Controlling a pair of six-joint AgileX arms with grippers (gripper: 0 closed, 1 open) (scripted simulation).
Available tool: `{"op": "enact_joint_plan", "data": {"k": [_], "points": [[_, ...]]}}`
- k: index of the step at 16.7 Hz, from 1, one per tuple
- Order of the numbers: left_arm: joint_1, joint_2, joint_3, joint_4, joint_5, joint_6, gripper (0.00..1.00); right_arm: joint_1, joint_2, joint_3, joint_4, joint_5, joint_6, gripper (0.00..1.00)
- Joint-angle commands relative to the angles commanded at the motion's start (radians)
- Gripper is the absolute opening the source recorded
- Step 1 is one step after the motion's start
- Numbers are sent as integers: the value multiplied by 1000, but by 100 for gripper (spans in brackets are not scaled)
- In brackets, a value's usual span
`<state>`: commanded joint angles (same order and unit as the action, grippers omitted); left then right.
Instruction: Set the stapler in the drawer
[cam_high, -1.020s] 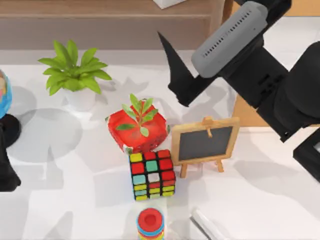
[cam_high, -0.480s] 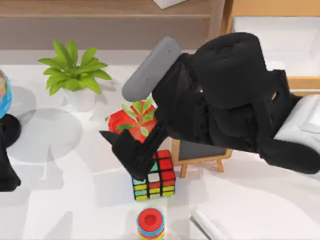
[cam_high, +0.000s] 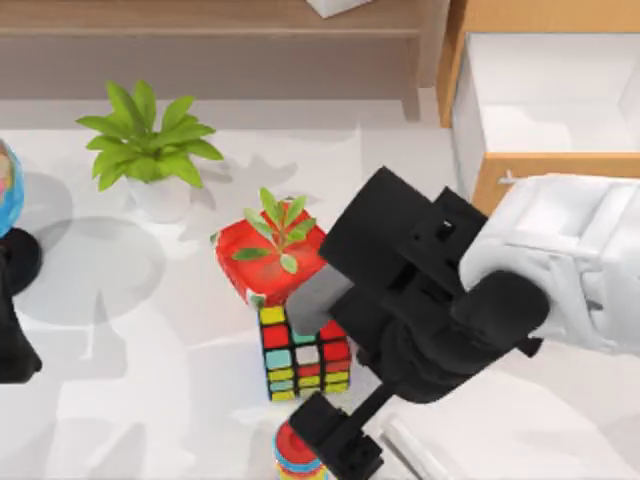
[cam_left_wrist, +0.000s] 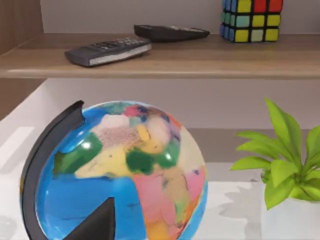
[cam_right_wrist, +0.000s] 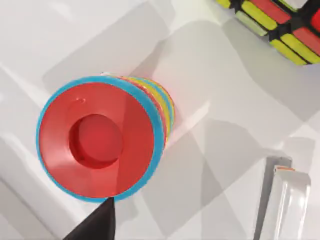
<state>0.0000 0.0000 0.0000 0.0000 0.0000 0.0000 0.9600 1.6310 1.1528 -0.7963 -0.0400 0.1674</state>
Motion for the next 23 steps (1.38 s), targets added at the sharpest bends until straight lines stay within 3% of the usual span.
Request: {"op": "enact_joint_plan", "data": {"k": [5,11,23], "points": [[0,0,0,0,0,0,100,-17,86,35,-222,32,55,100],[0,0,0,0,0,0,100,-20,93,37,-239,37,58,100],[0,0,0,0,0,0,100,-24,183,-139,31,39,62,100]]}}
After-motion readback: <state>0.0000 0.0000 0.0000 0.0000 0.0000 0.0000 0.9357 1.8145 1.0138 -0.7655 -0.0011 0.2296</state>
